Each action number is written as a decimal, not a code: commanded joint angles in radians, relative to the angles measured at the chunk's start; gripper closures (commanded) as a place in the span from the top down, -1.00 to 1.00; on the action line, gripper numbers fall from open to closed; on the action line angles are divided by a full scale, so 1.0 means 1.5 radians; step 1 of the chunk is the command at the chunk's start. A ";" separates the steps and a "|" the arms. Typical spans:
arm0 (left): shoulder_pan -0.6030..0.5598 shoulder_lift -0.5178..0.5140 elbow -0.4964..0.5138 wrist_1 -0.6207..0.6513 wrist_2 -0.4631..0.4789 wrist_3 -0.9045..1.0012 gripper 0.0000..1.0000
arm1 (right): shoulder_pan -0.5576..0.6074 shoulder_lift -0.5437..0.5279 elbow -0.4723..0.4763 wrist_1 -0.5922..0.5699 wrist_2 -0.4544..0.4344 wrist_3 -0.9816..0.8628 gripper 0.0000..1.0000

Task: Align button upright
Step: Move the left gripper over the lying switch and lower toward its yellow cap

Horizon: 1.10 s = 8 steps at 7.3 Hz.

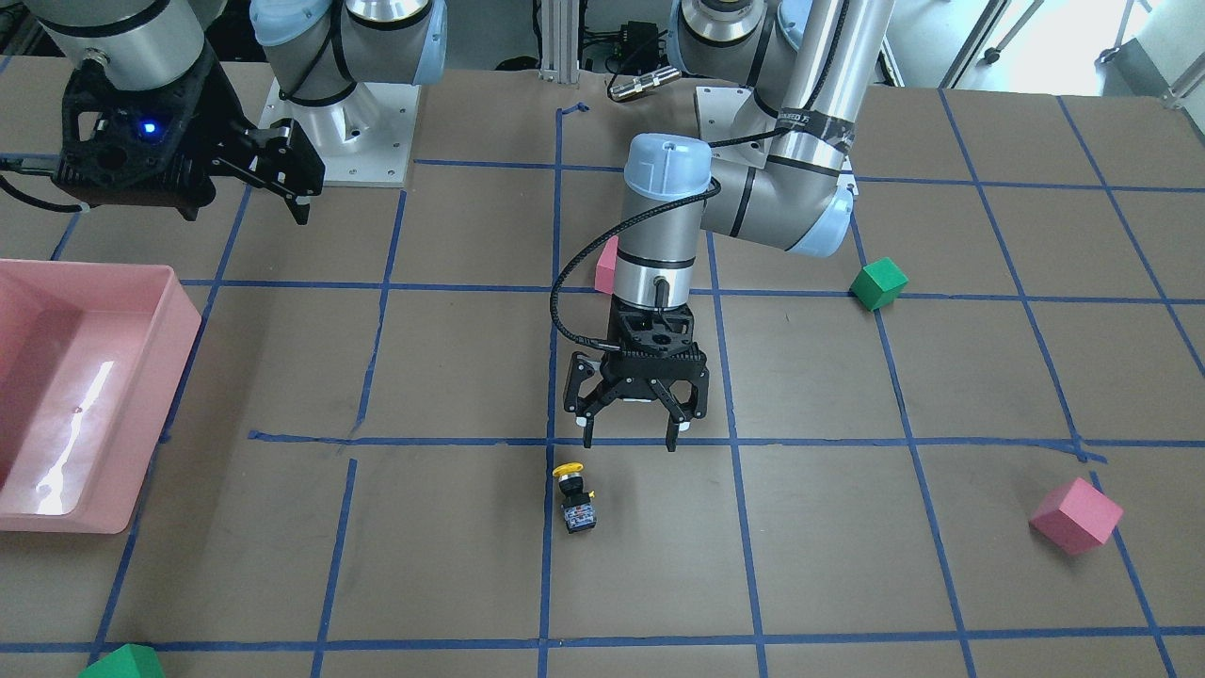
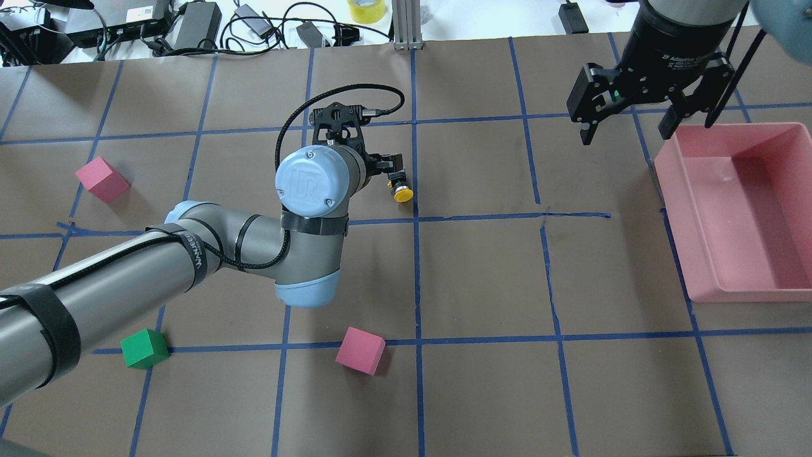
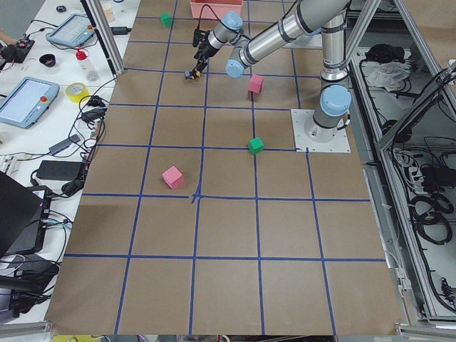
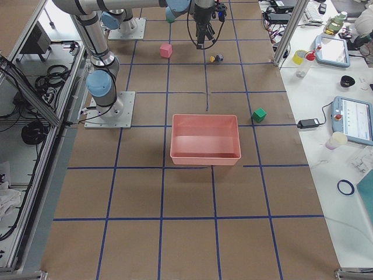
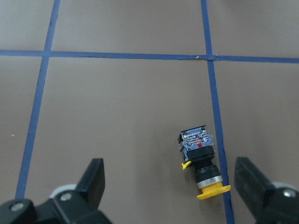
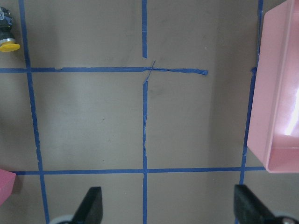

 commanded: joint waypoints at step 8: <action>0.006 0.001 0.044 -0.008 0.067 -0.004 1.00 | -0.003 -0.005 0.007 0.042 -0.021 -0.025 1.00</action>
